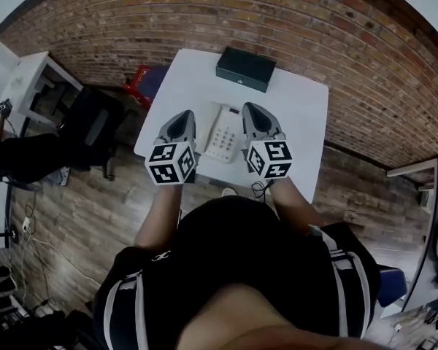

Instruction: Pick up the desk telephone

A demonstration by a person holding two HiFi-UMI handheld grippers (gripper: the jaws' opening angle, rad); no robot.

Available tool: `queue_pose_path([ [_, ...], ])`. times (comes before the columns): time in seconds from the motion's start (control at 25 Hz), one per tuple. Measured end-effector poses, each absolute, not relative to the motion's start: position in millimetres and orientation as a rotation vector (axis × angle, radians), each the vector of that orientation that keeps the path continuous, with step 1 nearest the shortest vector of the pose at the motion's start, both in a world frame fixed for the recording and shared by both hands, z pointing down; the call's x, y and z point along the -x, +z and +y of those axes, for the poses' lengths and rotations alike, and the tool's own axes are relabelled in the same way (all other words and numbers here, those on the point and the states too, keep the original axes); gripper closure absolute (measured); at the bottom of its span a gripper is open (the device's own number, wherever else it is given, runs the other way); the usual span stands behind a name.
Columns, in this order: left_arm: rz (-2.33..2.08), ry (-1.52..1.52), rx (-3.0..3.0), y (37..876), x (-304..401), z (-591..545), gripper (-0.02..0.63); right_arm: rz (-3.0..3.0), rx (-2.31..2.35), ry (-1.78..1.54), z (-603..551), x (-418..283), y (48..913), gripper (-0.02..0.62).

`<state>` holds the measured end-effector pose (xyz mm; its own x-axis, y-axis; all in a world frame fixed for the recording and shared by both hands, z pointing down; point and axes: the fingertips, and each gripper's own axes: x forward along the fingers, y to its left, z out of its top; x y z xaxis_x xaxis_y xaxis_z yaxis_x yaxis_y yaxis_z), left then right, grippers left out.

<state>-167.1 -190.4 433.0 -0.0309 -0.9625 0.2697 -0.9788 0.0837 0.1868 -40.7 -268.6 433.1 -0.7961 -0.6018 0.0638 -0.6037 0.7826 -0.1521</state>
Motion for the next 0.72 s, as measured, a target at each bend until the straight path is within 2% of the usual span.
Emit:
queue_pose_path([
  [0.72,-1.789,0.198,-1.933,492,200,-264,0.604,-2.805,-1.071,0.448,-324,53,491,0.597],
])
